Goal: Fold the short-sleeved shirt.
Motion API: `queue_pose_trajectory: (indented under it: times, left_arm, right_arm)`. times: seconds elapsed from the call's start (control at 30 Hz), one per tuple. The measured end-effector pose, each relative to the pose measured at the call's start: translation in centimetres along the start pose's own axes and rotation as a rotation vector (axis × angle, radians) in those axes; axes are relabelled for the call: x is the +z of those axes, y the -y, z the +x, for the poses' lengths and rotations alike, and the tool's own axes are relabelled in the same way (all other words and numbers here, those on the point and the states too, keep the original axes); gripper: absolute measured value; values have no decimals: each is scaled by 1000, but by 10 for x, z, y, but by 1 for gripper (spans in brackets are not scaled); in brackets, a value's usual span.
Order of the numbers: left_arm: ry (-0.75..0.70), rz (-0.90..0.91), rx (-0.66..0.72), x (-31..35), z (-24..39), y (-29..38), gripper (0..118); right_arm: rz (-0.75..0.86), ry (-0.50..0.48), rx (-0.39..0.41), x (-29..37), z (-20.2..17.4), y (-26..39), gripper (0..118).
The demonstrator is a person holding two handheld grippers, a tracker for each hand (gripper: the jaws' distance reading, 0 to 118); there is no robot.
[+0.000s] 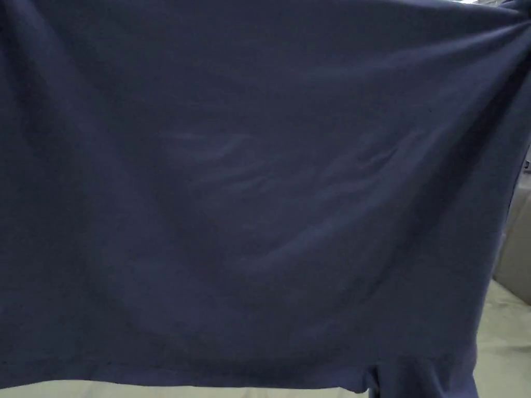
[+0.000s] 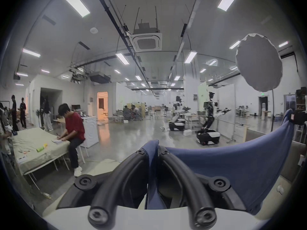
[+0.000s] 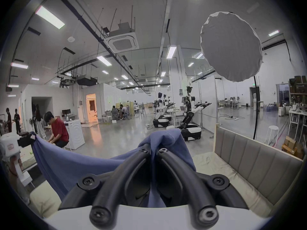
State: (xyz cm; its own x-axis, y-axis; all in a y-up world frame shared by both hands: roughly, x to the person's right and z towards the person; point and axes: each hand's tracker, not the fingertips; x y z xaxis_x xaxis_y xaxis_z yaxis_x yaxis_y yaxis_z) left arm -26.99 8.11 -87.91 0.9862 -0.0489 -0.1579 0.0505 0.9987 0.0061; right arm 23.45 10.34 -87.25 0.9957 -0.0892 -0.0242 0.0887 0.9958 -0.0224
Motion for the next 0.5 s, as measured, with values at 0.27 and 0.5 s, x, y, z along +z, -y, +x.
queue_pose_trajectory:
  times: [0.27,0.5]
  left_arm:
    - [-96,3,-94,-84,36,-22,9]
    - [-154,5,-69,-170,63,-17,9]
  right_arm:
    - [48,66,-42,-93,-14,-28,6]
    - [60,116,-94,-177,-19,-26,6]
